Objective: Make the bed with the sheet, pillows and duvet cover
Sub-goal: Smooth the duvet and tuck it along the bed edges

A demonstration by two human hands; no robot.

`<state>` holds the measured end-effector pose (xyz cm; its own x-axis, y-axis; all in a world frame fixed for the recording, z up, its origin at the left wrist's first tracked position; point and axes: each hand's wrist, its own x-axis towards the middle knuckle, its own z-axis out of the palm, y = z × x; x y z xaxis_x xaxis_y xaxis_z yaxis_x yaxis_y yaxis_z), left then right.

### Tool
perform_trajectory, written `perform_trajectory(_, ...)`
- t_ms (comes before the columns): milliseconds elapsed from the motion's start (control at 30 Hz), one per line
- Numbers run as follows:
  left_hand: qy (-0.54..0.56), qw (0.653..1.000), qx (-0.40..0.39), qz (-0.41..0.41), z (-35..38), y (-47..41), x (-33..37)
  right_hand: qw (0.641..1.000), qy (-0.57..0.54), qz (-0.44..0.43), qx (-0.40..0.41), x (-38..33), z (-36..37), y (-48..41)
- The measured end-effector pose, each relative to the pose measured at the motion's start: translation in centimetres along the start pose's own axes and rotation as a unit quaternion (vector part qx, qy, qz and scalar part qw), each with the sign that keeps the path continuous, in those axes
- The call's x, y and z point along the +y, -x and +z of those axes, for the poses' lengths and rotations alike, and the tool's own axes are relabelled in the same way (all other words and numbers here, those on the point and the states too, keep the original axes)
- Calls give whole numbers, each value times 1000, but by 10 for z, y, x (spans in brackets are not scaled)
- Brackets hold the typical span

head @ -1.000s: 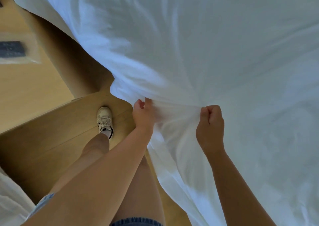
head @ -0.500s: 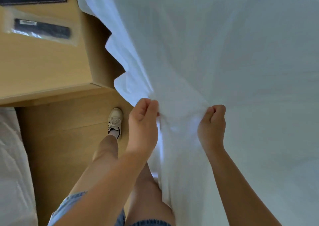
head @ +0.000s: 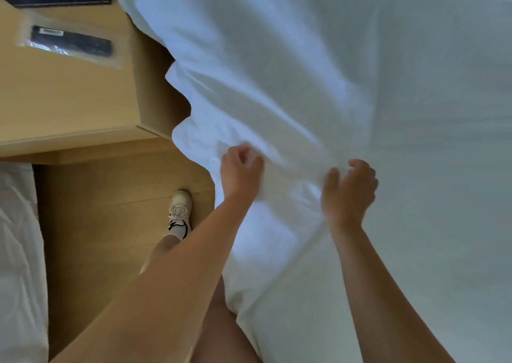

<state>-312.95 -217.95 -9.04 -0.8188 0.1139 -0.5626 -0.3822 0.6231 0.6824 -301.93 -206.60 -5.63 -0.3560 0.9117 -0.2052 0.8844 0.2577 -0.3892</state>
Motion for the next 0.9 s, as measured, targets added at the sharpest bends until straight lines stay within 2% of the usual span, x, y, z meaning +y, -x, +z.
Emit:
perform_trajectory(67, -40, 996, 46, -66, 1, -6, -12, 993, 43, -111, -25, -15, 12, 12)
perform_trajectory(133, -64, 984, 76, -145, 1, -7, -20, 978, 66, -186, -66, -29, 24, 24)
perform_trajectory(267, 91, 961, 9, -261, -3, -3, -33, 952, 107, -228, -175, -37, 42, 31)
perform_trajectory(333, 114, 965, -7, -238, -9, -3, -35, 955, 95, -223, -172, -38, 43, 29)
perform_trajectory(433, 95, 986, 10, -138, -34, 8, -31, 968, -39, -212, -131, -45, 37, 28)
perform_trajectory(500, 64, 991, 48, -108, -64, 22, -37, 954, -108, -250, -125, -54, 32, 38)
perform_trajectory(567, 9, 989, 97, -110, -96, 35, -45, 937, -123, -287, -156, -65, 29, 54)
perform_trajectory(667, -64, 987, 138, -61, -116, 38, -42, 925, -146, -267, -226, -76, 30, 58)
perform_trajectory(700, -82, 989, 116, -36, -111, 36, -35, 933, -154, -256, -199, -75, 28, 51)
perform_trajectory(767, -115, 993, 29, 1, -92, 30, -23, 957, -160, -228, -86, -64, 16, 31)
perform_trajectory(833, -100, 994, -47, -11, -70, 20, -17, 969, -183, -163, 5, -45, 0, 15)
perform_trajectory(900, -66, 994, -74, -47, -54, 8, -19, 973, -208, -92, 43, -26, -8, 8)
